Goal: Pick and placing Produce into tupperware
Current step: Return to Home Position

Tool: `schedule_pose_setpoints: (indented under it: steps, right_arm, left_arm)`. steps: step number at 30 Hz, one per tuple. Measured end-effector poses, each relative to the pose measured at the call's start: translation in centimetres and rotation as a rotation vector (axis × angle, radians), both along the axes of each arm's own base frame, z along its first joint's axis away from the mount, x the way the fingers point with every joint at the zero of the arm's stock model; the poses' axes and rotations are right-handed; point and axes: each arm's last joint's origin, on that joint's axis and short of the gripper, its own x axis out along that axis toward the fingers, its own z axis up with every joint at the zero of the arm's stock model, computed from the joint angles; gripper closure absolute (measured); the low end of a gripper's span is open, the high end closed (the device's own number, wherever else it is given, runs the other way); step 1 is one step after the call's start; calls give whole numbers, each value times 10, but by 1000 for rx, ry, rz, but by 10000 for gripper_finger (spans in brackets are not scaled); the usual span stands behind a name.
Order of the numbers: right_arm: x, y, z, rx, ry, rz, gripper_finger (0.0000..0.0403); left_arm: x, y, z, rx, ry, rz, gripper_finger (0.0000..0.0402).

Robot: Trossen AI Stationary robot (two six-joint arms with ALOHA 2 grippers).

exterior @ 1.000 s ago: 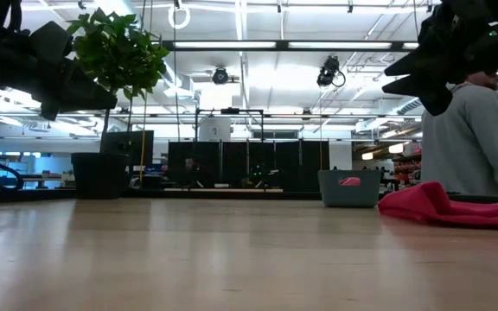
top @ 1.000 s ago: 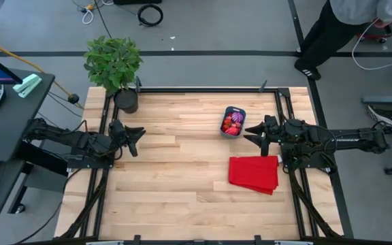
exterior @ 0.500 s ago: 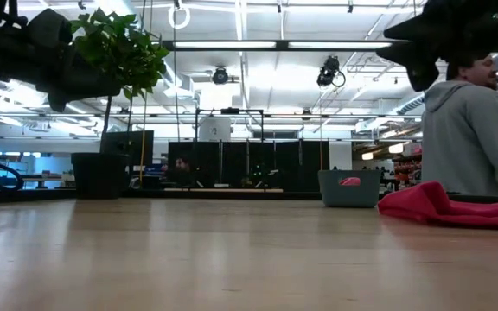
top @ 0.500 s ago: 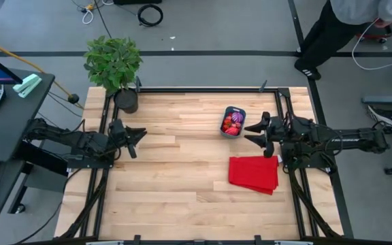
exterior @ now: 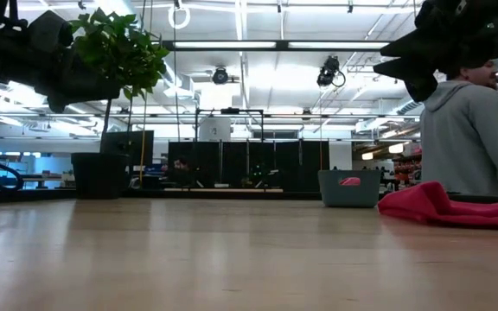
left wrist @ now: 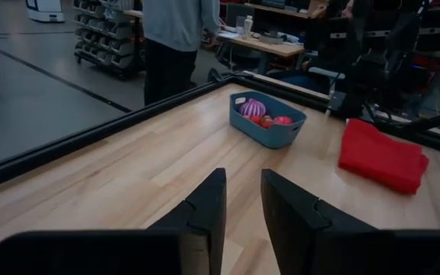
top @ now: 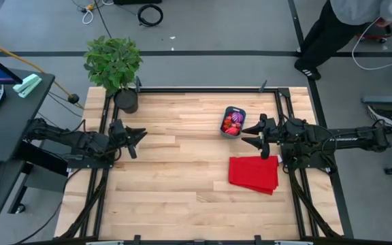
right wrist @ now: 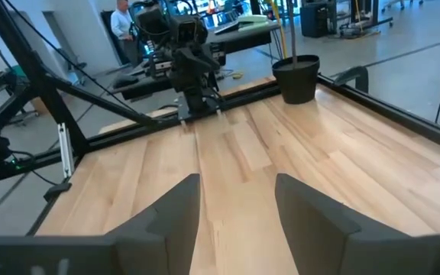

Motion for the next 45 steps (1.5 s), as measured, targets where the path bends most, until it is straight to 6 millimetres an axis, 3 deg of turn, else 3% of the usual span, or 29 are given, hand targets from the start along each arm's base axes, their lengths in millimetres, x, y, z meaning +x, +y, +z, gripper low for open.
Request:
schedule_pose_setpoints:
  steps: [15,24,27,30,38,45]
  right_arm:
    - [-3,0,3,0,-25,0,223]
    - [-19,1,13,-7,-144,0,223]
    - [-24,2,3,-8,-160,0,223]
    - [-26,2,-19,-8,-157,0,223]
    - [-31,3,-66,8,80,12,223]
    - [-38,11,-56,2,-36,95,223]
  left_arm:
    - [0,0,0,0,0,0,315]
    - [-1,-1,1,-2,-7,-16,316]
    - [-1,-1,1,-4,-17,-16,321]
    - [-1,-1,1,-4,-15,-16,323]
    - [-1,-1,1,-4,-15,-16,315]
    - [-6,0,5,-18,-65,-16,311]
